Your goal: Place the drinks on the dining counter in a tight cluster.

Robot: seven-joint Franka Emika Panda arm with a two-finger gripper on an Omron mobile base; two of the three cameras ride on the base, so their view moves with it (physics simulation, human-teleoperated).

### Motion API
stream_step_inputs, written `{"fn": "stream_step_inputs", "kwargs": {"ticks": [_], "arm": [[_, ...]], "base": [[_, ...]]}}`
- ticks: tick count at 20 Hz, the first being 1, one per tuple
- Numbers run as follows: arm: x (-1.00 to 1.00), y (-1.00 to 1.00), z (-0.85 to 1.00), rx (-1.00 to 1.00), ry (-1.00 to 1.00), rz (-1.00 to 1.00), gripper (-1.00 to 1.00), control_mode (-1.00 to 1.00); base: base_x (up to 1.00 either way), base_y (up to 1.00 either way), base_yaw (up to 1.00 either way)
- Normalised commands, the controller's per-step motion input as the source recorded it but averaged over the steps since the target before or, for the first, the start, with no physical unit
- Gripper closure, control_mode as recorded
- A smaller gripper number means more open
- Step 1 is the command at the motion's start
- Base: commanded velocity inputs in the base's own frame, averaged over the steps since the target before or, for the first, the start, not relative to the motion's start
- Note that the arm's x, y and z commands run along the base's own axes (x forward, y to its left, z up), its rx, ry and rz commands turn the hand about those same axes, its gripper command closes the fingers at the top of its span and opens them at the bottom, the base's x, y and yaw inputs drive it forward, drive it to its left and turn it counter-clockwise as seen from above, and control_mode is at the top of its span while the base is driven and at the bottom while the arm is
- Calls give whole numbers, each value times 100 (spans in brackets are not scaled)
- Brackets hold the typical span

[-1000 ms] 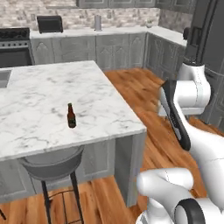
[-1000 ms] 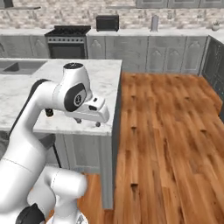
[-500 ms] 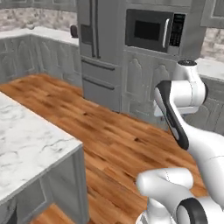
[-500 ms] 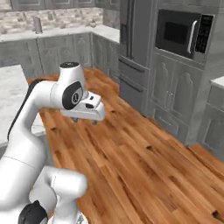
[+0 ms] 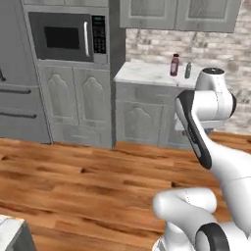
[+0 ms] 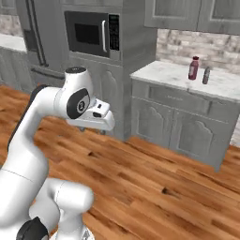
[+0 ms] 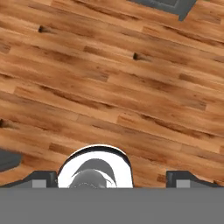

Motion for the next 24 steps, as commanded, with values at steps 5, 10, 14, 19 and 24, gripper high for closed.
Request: {"fn": "stream_step_inputs", "kwargs": {"ticks": [5, 10, 14, 19, 24], "arm": [[0, 0, 0, 0, 0, 0, -100, 100], [0, 0, 0, 0, 0, 0, -100, 100], [0, 0, 0, 0, 0, 0, -100, 100], [0, 0, 0, 0, 0, 0, -100, 100], [0, 0, 0, 0, 0, 0, -100, 100]], "base": [[97, -25, -49], [100, -6, -13], [100, -21, 0], [100, -22, -3], [97, 1, -33]]}}
